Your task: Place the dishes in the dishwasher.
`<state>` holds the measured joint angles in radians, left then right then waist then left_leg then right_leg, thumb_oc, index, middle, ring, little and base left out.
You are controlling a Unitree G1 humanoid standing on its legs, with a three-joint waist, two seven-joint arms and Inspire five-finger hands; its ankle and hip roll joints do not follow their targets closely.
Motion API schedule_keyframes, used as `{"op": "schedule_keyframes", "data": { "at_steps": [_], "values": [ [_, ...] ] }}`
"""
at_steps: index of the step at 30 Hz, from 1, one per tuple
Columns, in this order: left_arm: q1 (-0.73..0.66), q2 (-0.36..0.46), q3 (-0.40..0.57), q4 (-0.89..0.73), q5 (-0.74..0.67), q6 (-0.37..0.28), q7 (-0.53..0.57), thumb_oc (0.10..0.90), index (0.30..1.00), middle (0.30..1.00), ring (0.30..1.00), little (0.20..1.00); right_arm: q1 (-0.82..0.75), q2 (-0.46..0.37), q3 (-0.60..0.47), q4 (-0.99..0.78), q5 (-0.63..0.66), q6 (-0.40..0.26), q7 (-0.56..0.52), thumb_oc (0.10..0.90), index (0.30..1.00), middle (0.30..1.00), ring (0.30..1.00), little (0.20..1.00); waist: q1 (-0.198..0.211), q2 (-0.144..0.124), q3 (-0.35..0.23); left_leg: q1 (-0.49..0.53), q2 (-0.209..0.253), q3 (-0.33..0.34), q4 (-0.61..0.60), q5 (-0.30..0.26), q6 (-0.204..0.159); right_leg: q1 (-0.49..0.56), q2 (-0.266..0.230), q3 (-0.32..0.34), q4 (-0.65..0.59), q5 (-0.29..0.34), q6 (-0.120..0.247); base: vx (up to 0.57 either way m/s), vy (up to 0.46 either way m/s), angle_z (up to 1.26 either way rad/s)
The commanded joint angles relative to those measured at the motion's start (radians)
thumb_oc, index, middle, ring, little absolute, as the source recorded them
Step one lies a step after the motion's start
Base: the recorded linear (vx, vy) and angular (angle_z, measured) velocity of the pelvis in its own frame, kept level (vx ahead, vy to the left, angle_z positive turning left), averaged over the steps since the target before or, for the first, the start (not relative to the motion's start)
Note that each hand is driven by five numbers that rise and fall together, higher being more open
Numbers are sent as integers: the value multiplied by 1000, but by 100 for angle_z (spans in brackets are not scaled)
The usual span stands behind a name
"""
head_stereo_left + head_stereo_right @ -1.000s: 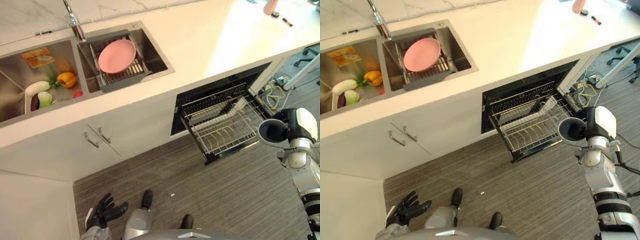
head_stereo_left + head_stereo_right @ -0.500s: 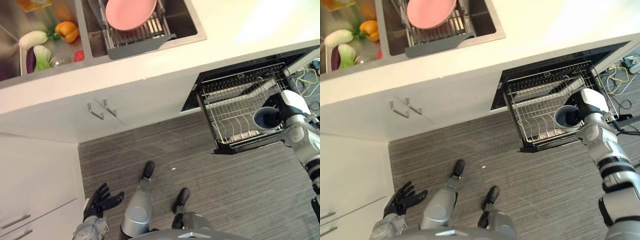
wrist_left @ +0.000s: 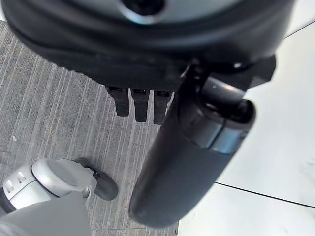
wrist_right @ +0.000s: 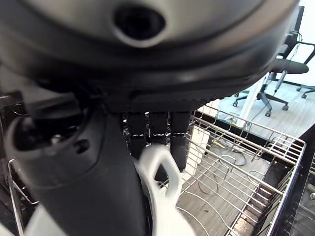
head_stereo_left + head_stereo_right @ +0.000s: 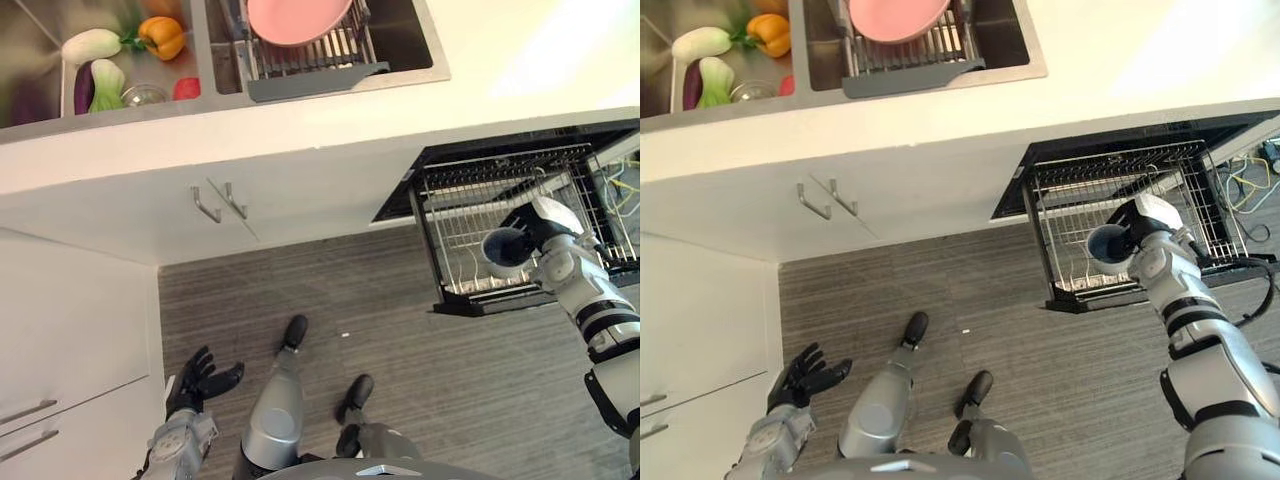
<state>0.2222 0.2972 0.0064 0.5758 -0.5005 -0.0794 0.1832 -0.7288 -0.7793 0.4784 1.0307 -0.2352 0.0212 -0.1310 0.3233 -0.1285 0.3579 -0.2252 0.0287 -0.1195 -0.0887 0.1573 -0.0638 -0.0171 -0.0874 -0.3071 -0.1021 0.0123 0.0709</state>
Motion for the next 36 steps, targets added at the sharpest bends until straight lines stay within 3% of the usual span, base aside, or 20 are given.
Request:
{"op": "schedule_keyframes", "data": {
  "at_steps": [1,11,14,17,22,25,28,36],
  "values": [
    [50,66,-33,-3,31,-37,14,800,900,900,900,900,-89,-104,57,22,-8,9,-41,800,900,900,900,900,10,2,-78,51,44,22,1,-70,-26,13,-20,22,15,-44,55,0,0,0],
    [29,65,-31,34,57,-23,4,800,900,900,900,900,-62,-101,19,18,2,9,-50,800,900,900,900,900,0,12,-90,66,49,22,1,-65,-30,30,-16,15,15,-49,51,0,0,0],
    [30,52,-10,37,74,-14,12,800,900,900,900,900,87,-105,-122,-214,36,-6,-102,800,900,900,900,900,-20,22,-96,84,50,25,1,-70,-30,46,-16,17,15,-53,51,0,0,0],
    [26,20,32,90,89,6,28,800,900,900,900,900,385,8,-446,-543,213,-79,-171,800,900,900,900,900,-50,37,-117,97,48,28,1,-76,-22,59,-21,18,15,-54,52,2,18,3],
    [-11,-44,53,207,126,37,25,800,900,900,900,900,620,221,-670,-870,325,-178,-186,800,900,900,900,900,-94,58,-154,130,45,31,1,-87,-20,96,-27,11,15,-67,49,14,3,1],
    [-54,-78,47,330,193,52,24,800,900,900,900,900,705,366,-724,-1037,446,-261,-144,800,900,900,900,900,-128,76,-169,150,45,37,1,-92,-20,116,-29,7,15,-74,45,-3,5,-2],
    [-56,-95,52,378,238,46,16,800,900,900,900,900,765,456,-748,-1136,542,-319,-80,800,900,900,900,900,-150,97,-184,158,46,44,1,-92,-23,123,-29,6,15,-77,41,-3,8,-6],
    [-64,-112,66,547,342,54,18,800,900,900,900,900,805,455,-731,-1256,513,-343,-43,800,900,900,900,900,-167,129,-201,175,52,48,1,-85,-35,138,-23,10,15,-85,32,-4,-1,-3]
  ]
}}
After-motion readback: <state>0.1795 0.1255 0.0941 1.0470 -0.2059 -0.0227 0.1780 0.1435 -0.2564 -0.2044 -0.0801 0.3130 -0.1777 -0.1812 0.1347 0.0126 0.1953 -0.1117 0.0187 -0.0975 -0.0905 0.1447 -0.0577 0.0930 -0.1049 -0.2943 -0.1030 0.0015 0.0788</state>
